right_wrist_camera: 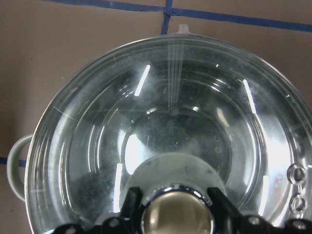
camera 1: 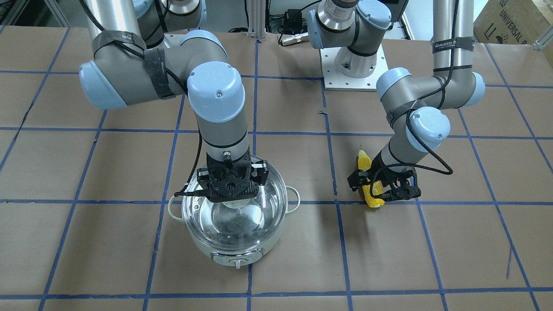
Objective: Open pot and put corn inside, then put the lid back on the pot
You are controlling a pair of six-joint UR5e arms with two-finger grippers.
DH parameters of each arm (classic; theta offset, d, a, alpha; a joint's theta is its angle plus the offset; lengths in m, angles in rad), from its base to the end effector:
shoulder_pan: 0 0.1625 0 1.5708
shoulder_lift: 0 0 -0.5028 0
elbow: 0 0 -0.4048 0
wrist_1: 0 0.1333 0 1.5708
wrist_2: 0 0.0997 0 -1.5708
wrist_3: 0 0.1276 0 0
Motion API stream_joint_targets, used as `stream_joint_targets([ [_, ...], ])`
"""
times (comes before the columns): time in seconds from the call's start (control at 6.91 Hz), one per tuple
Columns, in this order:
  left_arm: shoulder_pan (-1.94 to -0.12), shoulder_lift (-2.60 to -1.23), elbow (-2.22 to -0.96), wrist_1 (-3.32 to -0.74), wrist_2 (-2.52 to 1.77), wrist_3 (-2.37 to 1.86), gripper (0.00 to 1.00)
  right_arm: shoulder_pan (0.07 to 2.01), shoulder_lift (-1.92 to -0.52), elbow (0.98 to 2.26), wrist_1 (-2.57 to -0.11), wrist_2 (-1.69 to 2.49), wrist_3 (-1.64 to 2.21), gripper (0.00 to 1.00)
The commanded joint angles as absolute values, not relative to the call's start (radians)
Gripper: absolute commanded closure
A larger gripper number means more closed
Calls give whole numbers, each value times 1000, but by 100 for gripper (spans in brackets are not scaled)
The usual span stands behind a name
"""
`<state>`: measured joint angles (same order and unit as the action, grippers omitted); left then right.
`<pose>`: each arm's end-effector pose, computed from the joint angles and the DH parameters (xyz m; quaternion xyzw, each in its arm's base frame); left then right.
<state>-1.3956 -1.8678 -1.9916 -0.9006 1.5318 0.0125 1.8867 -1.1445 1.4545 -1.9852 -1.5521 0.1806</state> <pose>-0.0411 -0.5613 0.2449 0.0817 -0.9962 -0.0219 0.0216 0.3483 -0.6288 0.3803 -0.0680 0.9963 -0.0483 0.0219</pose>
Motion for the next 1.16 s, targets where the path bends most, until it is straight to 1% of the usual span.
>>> stream_joint_targets([
  [0.0, -1376, -1867, -1996, -902, 1529, 17, 0, 1884, -1143, 1454, -1980, -1546, 179, 73],
  [0.58, -1374, -1885, -2000, -879, 1529, 17, 0, 1870, -1150, 1447, -1962, -1548, 176, 73],
  [0.72, -1374, -1887, -2002, -870, 1529, 17, 0, 1876, -1164, 1424, -1915, -1549, 176, 73],
  [0.87, -1374, -1888, -2003, -839, 1528, 14, 2, 1878, -1167, 1392, -1864, -1552, 176, 73],
  [1.01, -1374, -1896, -2014, -790, 1522, 14, 28, 1879, -1169, 1364, -1820, -1555, 176, 73],
])
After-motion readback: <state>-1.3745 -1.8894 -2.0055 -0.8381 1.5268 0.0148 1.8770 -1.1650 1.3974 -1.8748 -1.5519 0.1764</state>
